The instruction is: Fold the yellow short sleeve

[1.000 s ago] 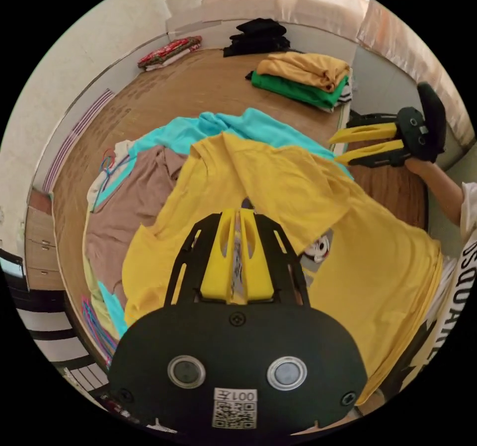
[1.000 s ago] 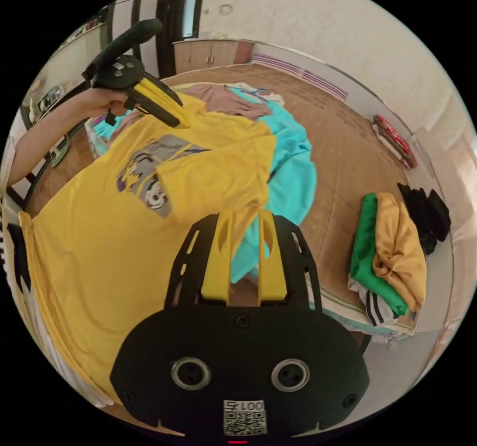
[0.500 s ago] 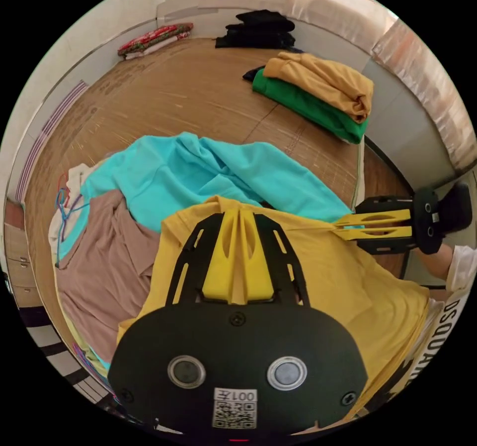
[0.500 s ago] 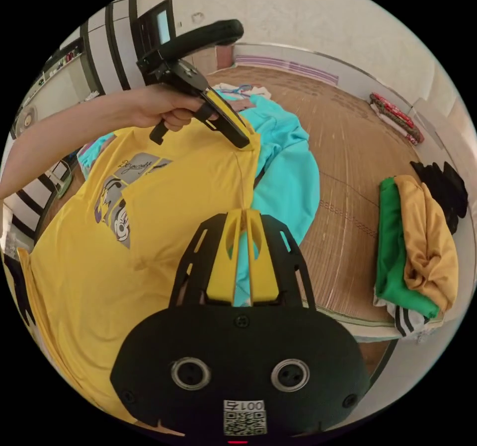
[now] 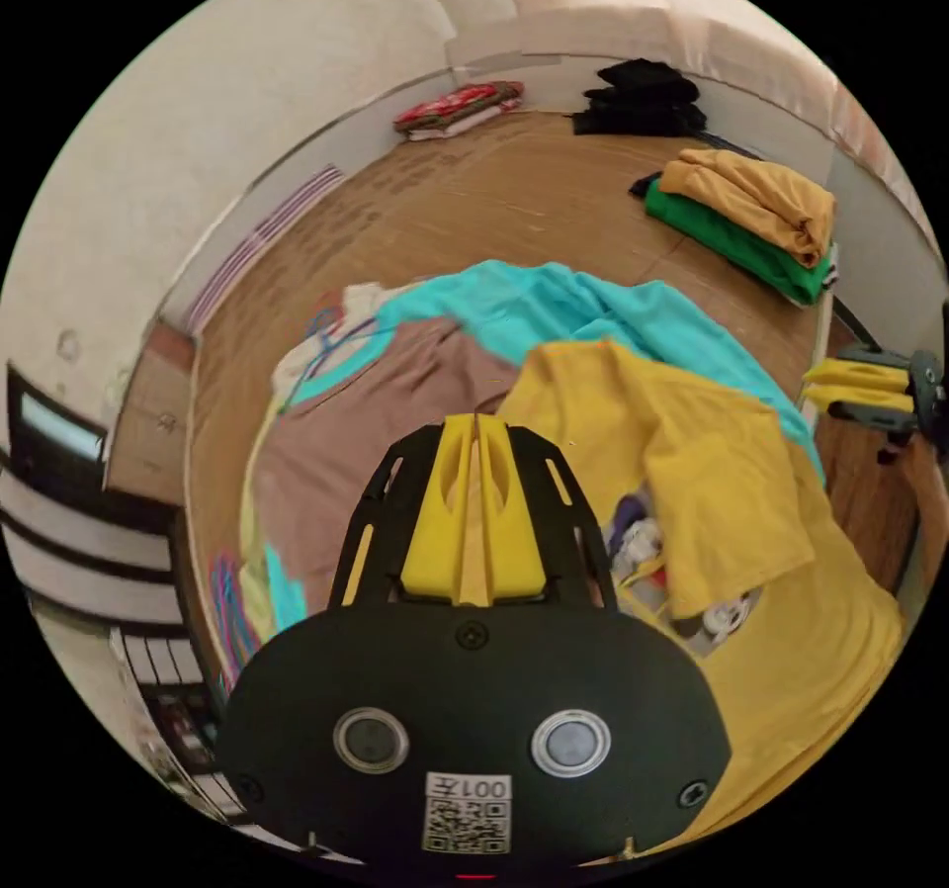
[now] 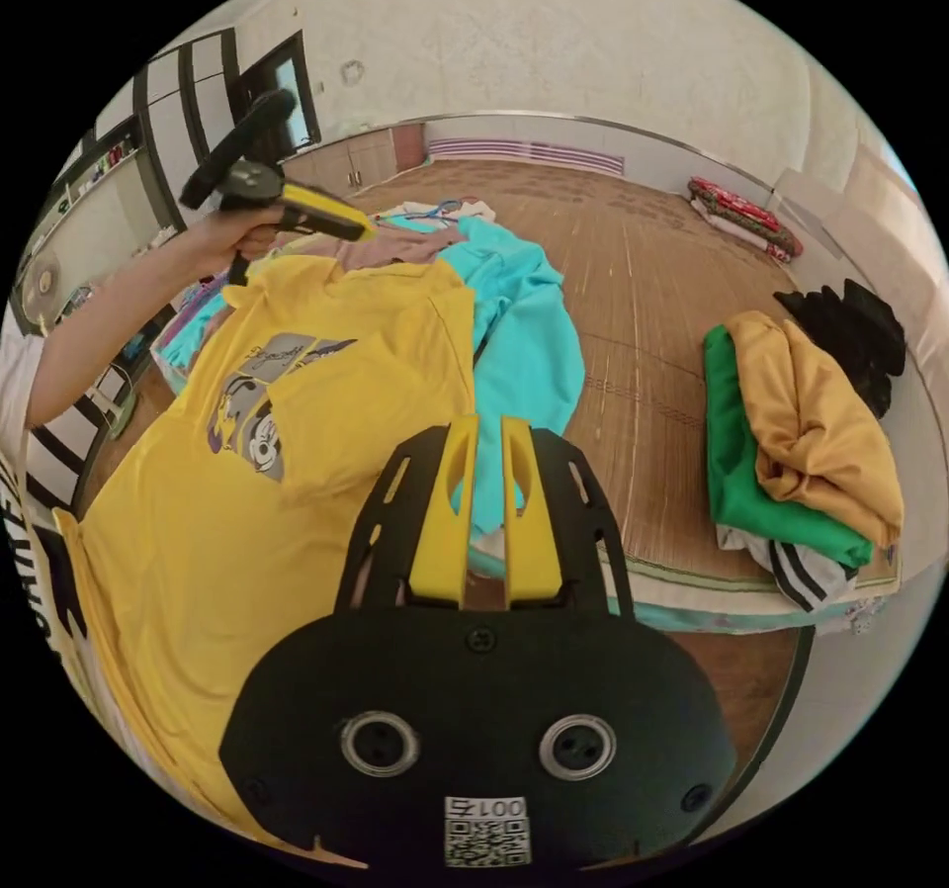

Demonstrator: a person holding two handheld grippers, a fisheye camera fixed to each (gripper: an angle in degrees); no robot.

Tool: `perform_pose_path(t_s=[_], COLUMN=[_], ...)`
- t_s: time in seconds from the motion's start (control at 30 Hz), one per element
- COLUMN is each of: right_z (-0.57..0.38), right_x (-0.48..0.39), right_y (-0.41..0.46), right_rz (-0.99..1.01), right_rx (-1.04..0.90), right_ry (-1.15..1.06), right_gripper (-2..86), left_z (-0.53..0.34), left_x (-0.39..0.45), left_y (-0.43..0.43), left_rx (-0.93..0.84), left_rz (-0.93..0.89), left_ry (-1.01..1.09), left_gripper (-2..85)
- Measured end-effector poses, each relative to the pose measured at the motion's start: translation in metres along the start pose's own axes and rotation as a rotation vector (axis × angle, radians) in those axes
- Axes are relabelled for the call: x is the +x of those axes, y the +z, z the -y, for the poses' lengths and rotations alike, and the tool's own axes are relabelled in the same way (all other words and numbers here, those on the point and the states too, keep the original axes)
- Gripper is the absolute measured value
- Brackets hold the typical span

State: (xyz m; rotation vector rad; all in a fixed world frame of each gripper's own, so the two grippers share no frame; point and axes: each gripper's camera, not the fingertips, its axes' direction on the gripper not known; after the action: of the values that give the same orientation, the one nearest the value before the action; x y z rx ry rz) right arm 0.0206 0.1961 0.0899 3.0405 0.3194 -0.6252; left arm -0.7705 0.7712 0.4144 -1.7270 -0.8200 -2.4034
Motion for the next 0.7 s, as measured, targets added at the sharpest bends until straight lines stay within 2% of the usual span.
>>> perform_pose_path(t_s=[0.1,0.2,0.37,0.5,0.63,0.7], right_z=[0.029,0.072,0.162,0.239,0.298,0.332], right_x=[-0.02,-0.057,-0.138,-0.207,-0.259,-0.289], right_y=[-0.011,-0.008,0.015,0.048,0.075,0.095], right_rz=[0.034,0.067,0.16,0.212,0.258,0.286], right_rx=[0.024,0.041,0.036,-0.012,-0.046,-0.093], right_ry=[-0.061,-0.174,-0.396,-0.538,-0.642,-0.716], right_gripper=[2.9,5.0,8.2,9.9,10.8,11.2], left_z=[-0.069,-0.14,-0.225,-0.263,-0.277,-0.284], left_x=[-0.042,-0.084,-0.128,-0.146,-0.156,-0.161], left_y=[-0.022,-0.031,-0.02,-0.022,-0.027,-0.03], left_rx=[-0.057,-0.124,-0.197,-0.078,-0.004,0.023], left_rz=[0.155,0.23,0.055,-0.077,-0.107,-0.101], left_ry=[-0.165,-0.336,-0.498,-0.539,-0.516,-0.496], left_gripper=[-0.6,1.3,4.9,5.8,4.3,0.7])
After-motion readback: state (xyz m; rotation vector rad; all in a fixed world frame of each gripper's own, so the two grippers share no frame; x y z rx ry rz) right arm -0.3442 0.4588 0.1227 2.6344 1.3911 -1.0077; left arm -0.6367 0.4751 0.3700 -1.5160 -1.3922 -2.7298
